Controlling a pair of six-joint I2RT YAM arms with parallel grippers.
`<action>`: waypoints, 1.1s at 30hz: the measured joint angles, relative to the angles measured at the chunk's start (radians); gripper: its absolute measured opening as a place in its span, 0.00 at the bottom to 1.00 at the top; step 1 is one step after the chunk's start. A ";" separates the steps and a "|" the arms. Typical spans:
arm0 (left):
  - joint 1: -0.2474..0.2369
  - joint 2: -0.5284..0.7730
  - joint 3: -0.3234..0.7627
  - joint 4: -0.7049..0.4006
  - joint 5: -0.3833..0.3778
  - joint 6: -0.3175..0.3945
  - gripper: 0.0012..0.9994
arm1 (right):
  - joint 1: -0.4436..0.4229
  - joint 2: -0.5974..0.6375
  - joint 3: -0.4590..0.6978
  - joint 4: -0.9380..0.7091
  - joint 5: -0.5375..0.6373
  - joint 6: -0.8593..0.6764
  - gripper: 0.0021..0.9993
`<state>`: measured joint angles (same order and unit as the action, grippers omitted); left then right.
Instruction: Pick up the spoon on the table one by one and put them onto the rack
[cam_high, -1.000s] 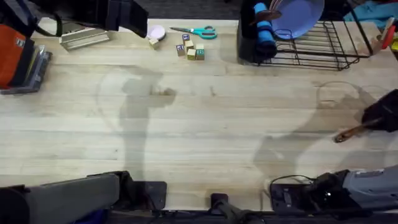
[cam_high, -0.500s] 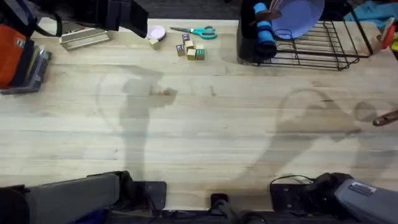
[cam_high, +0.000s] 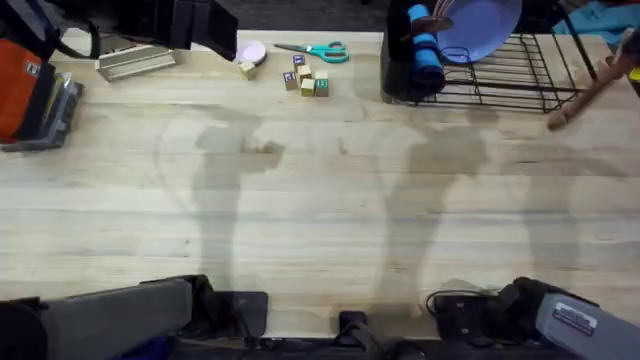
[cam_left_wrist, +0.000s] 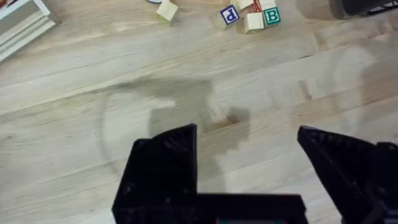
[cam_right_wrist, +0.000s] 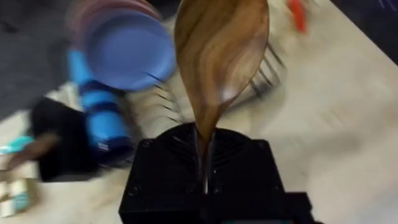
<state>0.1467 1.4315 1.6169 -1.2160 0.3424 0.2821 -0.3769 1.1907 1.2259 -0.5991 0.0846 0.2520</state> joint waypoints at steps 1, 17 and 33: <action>0.000 0.000 0.000 0.000 0.000 0.000 0.99 | 0.028 0.000 0.000 0.028 0.000 0.002 0.03; 0.000 0.000 0.000 0.000 0.000 0.000 0.99 | 0.400 0.093 0.000 0.426 0.000 0.003 0.03; 0.000 0.000 0.000 0.000 0.000 0.000 0.99 | 0.635 0.162 0.000 0.556 0.157 -0.115 0.03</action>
<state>0.1467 1.4315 1.6169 -1.2160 0.3423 0.2821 0.2580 1.3522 1.2259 -0.0435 0.2413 0.1366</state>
